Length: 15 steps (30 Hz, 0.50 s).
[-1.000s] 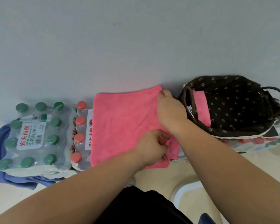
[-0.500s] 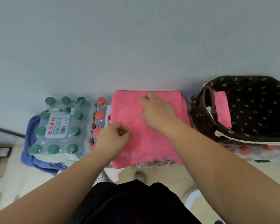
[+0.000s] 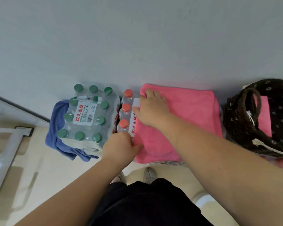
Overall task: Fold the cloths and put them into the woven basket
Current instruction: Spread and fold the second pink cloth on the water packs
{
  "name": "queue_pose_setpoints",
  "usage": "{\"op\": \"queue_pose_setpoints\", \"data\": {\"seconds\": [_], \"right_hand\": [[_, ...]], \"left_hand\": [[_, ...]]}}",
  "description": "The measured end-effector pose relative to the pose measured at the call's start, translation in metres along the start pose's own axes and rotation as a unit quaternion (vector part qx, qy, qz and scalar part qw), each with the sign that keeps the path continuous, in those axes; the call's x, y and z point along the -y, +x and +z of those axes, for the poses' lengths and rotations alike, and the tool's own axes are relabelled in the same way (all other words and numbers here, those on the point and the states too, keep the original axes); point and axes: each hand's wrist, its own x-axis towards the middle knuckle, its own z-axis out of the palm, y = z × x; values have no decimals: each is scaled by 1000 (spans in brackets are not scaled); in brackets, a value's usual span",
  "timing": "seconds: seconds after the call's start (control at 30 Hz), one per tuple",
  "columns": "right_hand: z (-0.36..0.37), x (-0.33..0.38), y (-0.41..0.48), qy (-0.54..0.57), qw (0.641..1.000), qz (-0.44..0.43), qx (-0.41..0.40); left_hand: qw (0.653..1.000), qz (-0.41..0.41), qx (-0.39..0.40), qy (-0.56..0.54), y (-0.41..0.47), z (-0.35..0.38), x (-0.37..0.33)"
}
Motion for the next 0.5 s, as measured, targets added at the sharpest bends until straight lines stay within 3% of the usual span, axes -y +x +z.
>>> {"op": "queue_pose_setpoints", "data": {"seconds": [0.23, 0.5], "right_hand": [[1, 9, 5, 90, 995, 25, -26], [1, 60, 26, 140, 989, 29, -41]], "left_hand": [[979, -25, 34, -200, 6, -8, 16], [963, -58, 37, -261, 14, -37, 70]]}}
